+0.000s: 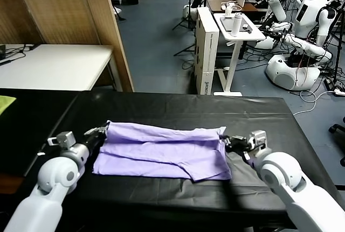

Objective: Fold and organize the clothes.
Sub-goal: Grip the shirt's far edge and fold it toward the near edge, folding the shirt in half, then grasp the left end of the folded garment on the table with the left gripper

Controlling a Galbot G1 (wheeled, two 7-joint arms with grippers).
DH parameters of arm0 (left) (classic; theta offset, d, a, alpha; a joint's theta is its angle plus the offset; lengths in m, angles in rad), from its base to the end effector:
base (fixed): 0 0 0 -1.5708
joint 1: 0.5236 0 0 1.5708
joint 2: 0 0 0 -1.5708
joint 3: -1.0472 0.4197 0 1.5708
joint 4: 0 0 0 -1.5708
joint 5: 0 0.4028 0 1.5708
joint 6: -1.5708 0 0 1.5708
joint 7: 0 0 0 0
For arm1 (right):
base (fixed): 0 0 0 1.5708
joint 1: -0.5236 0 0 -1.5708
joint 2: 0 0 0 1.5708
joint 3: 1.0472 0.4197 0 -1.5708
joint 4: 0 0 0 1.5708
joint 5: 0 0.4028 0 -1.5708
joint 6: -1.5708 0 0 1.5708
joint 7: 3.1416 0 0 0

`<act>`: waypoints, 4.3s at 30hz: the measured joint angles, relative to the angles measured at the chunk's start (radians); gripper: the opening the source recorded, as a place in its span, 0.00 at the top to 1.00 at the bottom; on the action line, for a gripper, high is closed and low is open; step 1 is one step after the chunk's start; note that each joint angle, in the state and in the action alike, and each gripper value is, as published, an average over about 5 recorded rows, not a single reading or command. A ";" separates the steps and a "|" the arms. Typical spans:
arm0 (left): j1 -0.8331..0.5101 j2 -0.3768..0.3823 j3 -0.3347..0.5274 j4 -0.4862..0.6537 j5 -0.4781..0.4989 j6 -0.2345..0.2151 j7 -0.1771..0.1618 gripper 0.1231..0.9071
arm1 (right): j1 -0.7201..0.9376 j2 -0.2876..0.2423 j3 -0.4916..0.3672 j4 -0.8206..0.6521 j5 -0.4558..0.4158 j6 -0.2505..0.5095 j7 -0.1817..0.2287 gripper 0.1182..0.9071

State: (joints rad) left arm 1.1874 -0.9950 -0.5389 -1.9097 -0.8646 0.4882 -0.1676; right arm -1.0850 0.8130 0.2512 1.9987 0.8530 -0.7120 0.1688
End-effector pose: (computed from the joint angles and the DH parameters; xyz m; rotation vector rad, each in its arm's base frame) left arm 0.3431 0.1605 -0.2873 -0.1318 -2.7491 0.2958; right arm 0.3432 -0.1020 -0.2644 0.4672 -2.4760 0.0947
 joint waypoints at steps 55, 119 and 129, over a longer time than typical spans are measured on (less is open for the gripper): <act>0.266 -0.074 -0.122 -0.124 0.052 -0.027 -0.009 0.43 | -0.072 -0.057 0.045 0.041 0.039 -0.015 -0.023 0.35; 0.019 -0.072 0.027 0.131 0.123 -0.025 0.015 0.97 | 0.161 0.224 -0.001 -0.287 -0.074 0.049 0.015 0.97; -0.045 -0.072 0.042 0.181 0.119 -0.031 0.016 0.97 | 0.159 0.266 0.012 -0.308 -0.087 0.086 0.046 0.97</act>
State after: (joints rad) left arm 1.1420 -1.0672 -0.4967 -1.7285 -0.7458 0.4573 -0.1517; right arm -0.9256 1.0794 0.2629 1.6912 0.7660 -0.6262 0.2147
